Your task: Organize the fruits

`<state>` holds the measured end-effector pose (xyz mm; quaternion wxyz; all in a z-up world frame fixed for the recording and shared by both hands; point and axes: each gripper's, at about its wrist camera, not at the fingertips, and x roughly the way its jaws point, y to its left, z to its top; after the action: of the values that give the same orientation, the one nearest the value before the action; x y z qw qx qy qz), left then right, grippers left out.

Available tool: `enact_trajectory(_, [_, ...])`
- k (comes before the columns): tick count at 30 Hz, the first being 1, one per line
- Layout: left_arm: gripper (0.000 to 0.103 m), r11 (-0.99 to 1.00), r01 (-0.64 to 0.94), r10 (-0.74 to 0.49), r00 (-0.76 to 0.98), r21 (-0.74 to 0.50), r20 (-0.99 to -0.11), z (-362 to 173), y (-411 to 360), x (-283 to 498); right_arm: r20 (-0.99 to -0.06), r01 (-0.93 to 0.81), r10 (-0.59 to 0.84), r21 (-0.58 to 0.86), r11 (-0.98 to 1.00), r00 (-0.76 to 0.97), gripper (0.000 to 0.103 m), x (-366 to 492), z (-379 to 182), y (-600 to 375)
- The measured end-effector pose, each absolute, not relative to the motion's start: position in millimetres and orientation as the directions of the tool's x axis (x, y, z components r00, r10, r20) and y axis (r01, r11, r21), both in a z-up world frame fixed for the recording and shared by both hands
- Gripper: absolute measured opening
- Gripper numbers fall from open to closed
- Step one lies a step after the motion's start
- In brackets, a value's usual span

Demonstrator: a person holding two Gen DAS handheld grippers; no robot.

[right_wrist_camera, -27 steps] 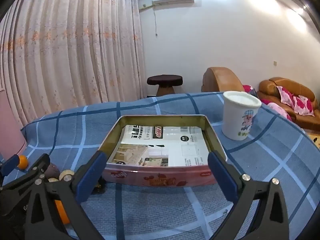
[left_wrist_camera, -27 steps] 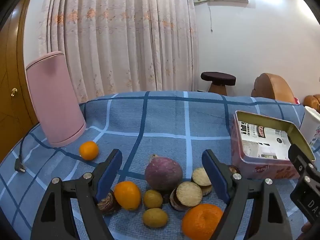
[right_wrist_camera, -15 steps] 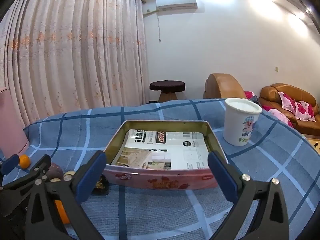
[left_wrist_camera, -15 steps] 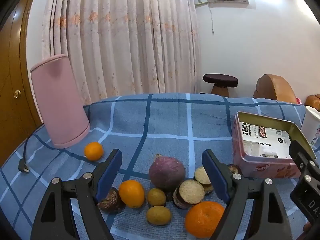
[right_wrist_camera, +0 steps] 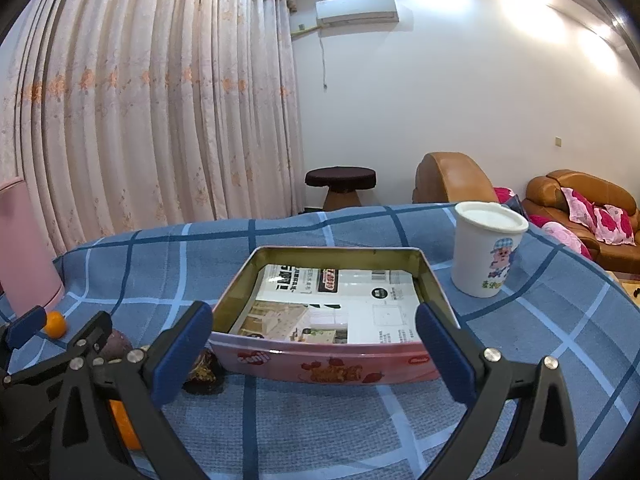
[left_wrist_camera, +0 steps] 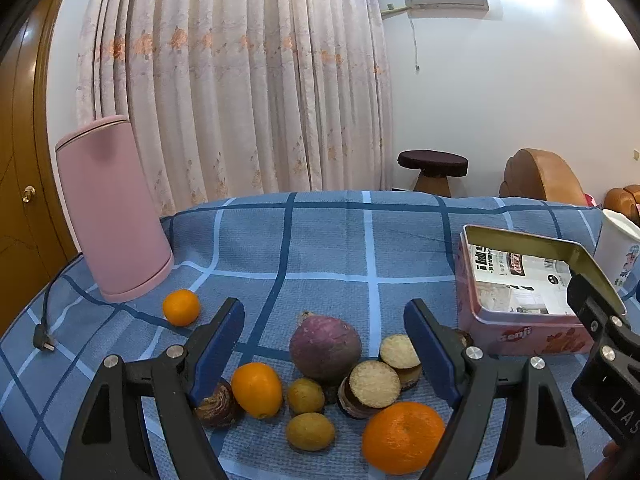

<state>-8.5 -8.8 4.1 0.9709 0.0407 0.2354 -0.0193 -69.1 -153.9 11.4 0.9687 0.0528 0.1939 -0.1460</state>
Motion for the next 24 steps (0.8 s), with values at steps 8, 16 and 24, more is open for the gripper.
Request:
enact_trajectory(8, [0.083,0.995,0.065,-0.024,0.885,0.072,-0.466,2.3,-6.2,-7.8,-0.422,0.291,-0.239,0.062,0.955,0.874,0.103,-61.7,7.2,-156.6])
enact_trajectory(16, [0.083,0.994,0.075,-0.029,0.882,0.078,-0.471,1.5,-5.8,-7.7,-0.428,0.279,-0.223,0.071,0.958,0.876,0.103,-59.5,5.4,-156.2])
enact_trajectory(24, [0.083,0.993,0.089,-0.041,0.874,0.077,-0.485,0.0,-4.9,-7.8,-0.439,0.273,-0.213,0.079,0.959,0.873,0.103,-59.2,4.6,-154.9])
